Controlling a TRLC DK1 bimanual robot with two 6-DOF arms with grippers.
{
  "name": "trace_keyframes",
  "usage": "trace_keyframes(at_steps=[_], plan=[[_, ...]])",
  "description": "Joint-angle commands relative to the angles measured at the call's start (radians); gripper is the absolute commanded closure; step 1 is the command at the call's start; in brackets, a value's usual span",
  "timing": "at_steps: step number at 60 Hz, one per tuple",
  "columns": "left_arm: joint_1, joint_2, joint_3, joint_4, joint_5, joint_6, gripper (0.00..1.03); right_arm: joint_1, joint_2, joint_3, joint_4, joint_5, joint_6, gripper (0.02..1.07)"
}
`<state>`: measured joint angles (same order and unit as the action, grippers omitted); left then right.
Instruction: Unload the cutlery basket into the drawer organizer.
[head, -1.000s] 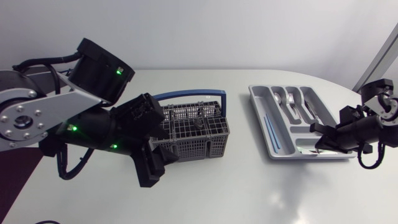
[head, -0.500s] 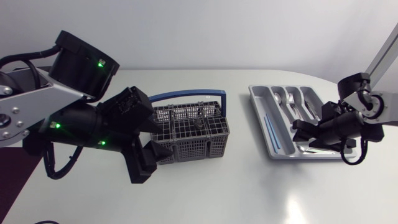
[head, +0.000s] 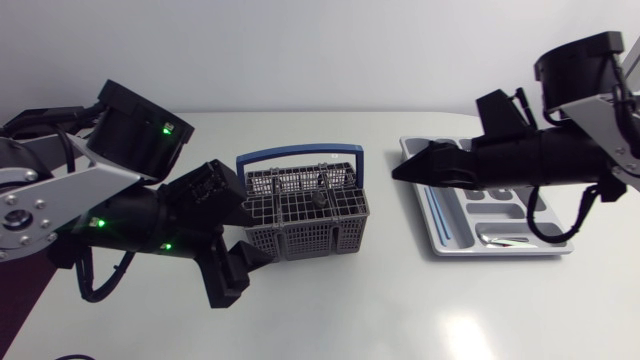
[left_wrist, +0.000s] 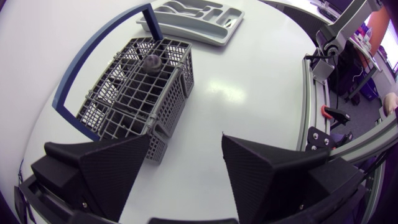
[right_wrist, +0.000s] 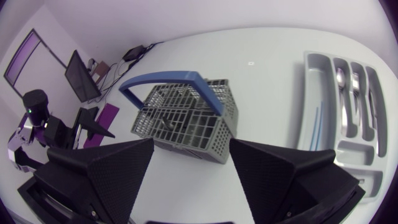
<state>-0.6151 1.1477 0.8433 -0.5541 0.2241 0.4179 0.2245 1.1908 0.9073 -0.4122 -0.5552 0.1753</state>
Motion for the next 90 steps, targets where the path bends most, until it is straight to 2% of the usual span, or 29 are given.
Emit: trace_keyframes(at_steps=[1, 22, 27, 31, 36, 54, 64, 69, 76, 81, 90], plan=[[0.003, -0.022, -0.032, 0.017, -0.014, -0.014, 0.05, 0.064, 0.061, 0.021, 0.052, -0.012, -0.020, 0.19], [-0.008, -0.068, -0.082, 0.042, -0.051, -0.021, 0.05, 0.237, 0.227, 0.045, 0.164, 0.021, -0.103, 0.20], [-0.011, -0.082, -0.098, 0.049, -0.052, -0.022, 0.05, 0.265, 0.250, 0.045, 0.182, 0.061, -0.132, 0.27], [-0.012, -0.088, -0.104, 0.056, -0.052, -0.025, 0.05, 0.286, 0.260, 0.039, 0.219, 0.087, -0.154, 0.38], [-0.014, -0.091, -0.108, 0.059, -0.054, -0.028, 0.05, 0.308, 0.279, 0.039, 0.259, 0.127, -0.163, 0.48], [-0.020, -0.112, -0.119, 0.063, -0.068, -0.025, 0.05, 0.374, 0.380, 0.071, 0.314, 0.241, -0.217, 0.48], [-0.020, -0.114, -0.121, 0.065, -0.069, -0.021, 0.05, 0.374, 0.395, 0.084, 0.334, 0.270, -0.226, 0.48], [-0.020, -0.114, -0.118, 0.069, -0.069, -0.019, 0.05, 0.369, 0.400, 0.094, 0.335, 0.270, -0.237, 0.57], [-0.021, -0.112, -0.118, 0.077, -0.071, -0.018, 0.05, 0.366, 0.400, 0.105, 0.337, 0.271, -0.237, 0.57], [-0.025, -0.111, -0.118, 0.083, -0.072, -0.018, 0.05, 0.368, 0.400, 0.107, 0.339, 0.273, -0.237, 0.65], [-0.023, -0.111, -0.118, 0.083, -0.072, -0.016, 0.05, 0.374, 0.401, 0.107, 0.346, 0.299, -0.235, 0.65]])
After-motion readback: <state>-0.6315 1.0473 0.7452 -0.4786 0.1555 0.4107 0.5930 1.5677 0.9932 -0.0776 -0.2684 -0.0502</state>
